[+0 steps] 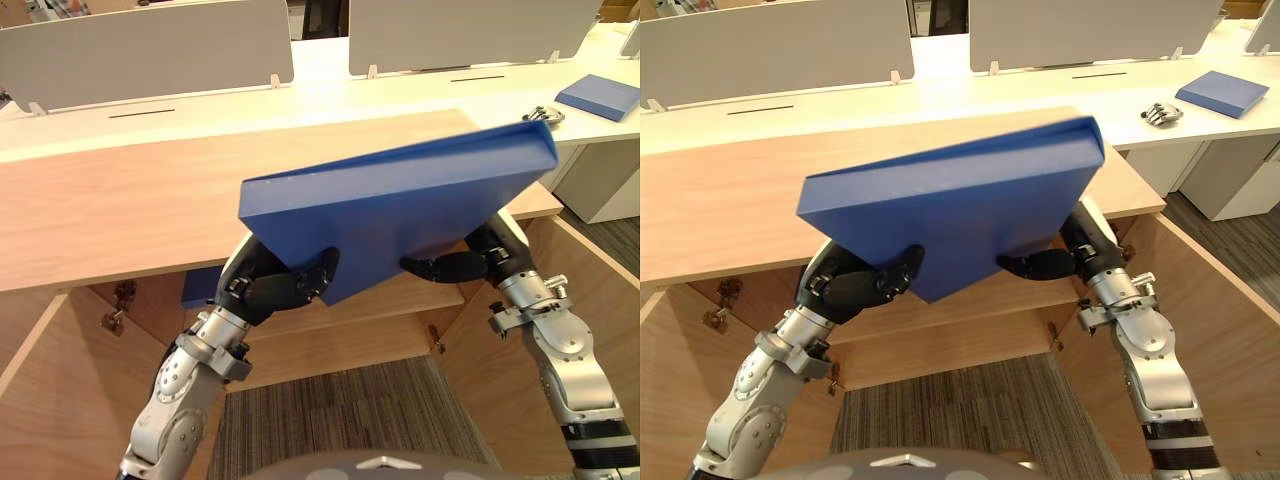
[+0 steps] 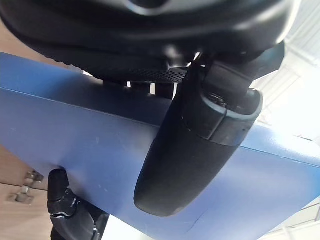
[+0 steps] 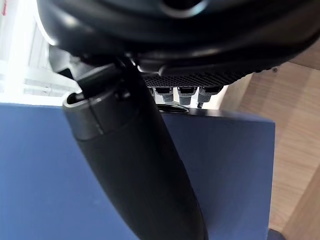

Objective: Walk over to the cabinet, pick up the folder, carry it to the office cabinet, place the folder inside the office cabinet, then close the office cabinet door

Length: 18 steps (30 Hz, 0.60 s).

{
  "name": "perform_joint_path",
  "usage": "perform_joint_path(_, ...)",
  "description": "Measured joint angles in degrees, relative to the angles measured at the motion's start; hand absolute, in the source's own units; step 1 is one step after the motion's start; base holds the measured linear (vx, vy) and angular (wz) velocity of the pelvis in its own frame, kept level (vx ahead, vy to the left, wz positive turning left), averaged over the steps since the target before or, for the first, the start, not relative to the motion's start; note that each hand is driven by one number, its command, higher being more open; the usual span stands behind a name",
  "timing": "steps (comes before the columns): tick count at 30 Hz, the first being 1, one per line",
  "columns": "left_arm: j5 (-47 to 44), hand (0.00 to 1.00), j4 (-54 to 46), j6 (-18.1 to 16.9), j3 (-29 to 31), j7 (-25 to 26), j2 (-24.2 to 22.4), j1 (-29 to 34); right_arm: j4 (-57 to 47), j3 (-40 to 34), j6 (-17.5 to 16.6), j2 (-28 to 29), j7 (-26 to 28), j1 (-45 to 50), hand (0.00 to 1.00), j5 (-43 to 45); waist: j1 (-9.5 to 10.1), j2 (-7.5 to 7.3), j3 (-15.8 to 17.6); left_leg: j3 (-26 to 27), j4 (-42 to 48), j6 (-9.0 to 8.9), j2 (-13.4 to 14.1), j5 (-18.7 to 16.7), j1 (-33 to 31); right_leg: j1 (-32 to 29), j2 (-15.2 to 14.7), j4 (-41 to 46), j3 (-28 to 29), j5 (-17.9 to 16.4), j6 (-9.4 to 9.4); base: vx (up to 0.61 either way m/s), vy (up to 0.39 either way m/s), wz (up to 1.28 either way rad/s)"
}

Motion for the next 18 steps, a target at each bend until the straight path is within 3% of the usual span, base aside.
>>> perform_joint_path(1, 0.00, 0.00, 0.63, 0.00, 0.18, 0.02, 0.09, -0.05, 0.07, 0.04, -0.01, -0.31, 0.00, -0.20, 1.00, -0.91, 0.00, 0.01, -0.01, 0.00, 0.00, 0.01, 0.00, 0.05, -0.08, -0.09, 0.00, 0.00, 0.01, 0.08, -0.03, 0.00, 0.000, 0.00)
perform_joint_path(2, 0.07, 0.00, 1.85, 0.01, 0.51, 0.12, 0.12, -0.23, 0.33, 0.04, 0.00, -0.46, -0.08, -0.90, 0.00, -1.87, -0.02, 0.01, -0.01, 0.03, -0.02, 0.01, 0.00, 0.11, -0.08, -0.12, 0.01, 0.00, 0.05, 0.16, -0.04, 0.00, 0.000, 0.00)
perform_joint_path(10, 2.48, 0.00, 5.52, 0.01, 2.24, 0.41, 0.48, -2.18, 1.90, 0.64, -0.20, -0.59, -1.76, -3.15, 0.00, -4.32, 0.11, -0.07, -0.07, 0.08, -1.02, 0.23, -0.15, 1.03, 0.11, -0.25, 0.04, -0.37, 0.15, 0.86, -0.07, -0.03, -0.012, -0.01)
perform_joint_path(13, 2.45, 0.00, 6.04, -0.01, 2.46, 1.70, 0.20, -3.42, 1.52, 1.75, -2.32, -1.83, -1.66, -3.15, 0.00, -5.97, -0.16, -0.21, -0.17, 0.21, -1.79, 0.19, -0.18, 1.71, 0.21, -0.30, 0.15, -0.94, 0.29, 1.32, -0.13, -0.05, -0.018, -0.03)
perform_joint_path(18, 4.60, 0.00, 6.54, -0.83, 2.75, 1.66, -0.13, -4.68, 1.43, 2.21, -1.84, -1.19, -2.82, -3.18, 0.00, -5.86, 0.22, -0.12, -0.30, -0.11, -4.21, 0.11, -0.30, 3.53, 0.70, -0.43, 0.47, -1.74, 0.06, 1.91, -0.21, -0.06, -0.021, 0.03)
